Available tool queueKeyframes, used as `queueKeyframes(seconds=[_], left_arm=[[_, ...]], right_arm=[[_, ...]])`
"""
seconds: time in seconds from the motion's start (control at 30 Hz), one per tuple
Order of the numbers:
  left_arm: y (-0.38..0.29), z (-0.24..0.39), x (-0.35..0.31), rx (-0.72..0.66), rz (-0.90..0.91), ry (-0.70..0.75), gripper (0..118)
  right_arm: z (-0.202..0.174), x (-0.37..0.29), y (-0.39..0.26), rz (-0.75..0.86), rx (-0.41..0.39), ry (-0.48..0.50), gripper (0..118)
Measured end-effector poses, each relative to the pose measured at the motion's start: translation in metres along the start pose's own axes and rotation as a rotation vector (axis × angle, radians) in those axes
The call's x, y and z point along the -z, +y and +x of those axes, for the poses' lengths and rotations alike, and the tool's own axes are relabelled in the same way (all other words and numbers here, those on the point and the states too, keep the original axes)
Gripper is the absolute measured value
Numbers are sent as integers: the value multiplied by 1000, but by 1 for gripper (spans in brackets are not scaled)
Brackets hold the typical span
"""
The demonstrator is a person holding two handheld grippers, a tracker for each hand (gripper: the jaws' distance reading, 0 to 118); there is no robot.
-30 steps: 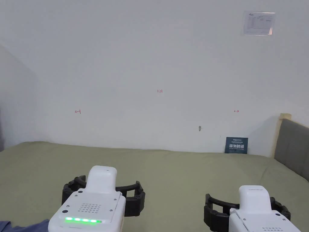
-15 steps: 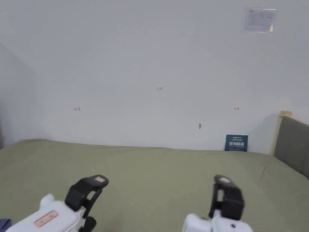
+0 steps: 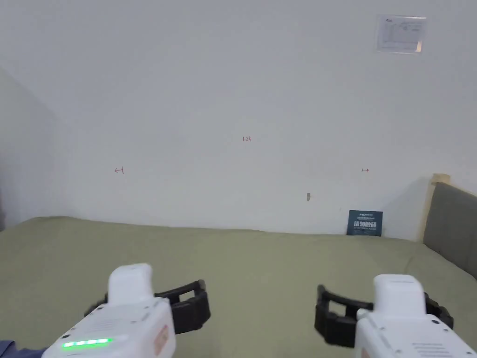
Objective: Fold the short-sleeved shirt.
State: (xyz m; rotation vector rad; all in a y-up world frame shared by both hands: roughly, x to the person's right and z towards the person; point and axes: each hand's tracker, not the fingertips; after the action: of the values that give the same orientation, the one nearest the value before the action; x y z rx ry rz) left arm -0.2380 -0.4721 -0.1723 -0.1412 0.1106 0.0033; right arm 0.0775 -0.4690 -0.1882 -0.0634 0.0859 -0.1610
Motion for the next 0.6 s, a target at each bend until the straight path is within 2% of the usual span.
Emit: queueKeyframes(seconds=[0.03,0.07,0.13,0.2,0.47,0.6], left_arm=[[-1,8,-2,116,52,47,118],[-1,15,-5,161,103,81,118],[-1,16,-9,132,130,85,118],[2,6,-8,86,105,13,118],[6,0,-6,45,80,29,118],[6,-1,-5,38,69,20,118]], right_arm=[[5,0,-3,28,72,0,118],[9,0,-4,31,57,-34,118],[2,-3,-5,32,-25,-75,118],[2,-3,-6,39,-97,-100,118],[-10,-2,-10,14,-179,-84,118],[-13,0,-12,-2,-188,-74,117]])
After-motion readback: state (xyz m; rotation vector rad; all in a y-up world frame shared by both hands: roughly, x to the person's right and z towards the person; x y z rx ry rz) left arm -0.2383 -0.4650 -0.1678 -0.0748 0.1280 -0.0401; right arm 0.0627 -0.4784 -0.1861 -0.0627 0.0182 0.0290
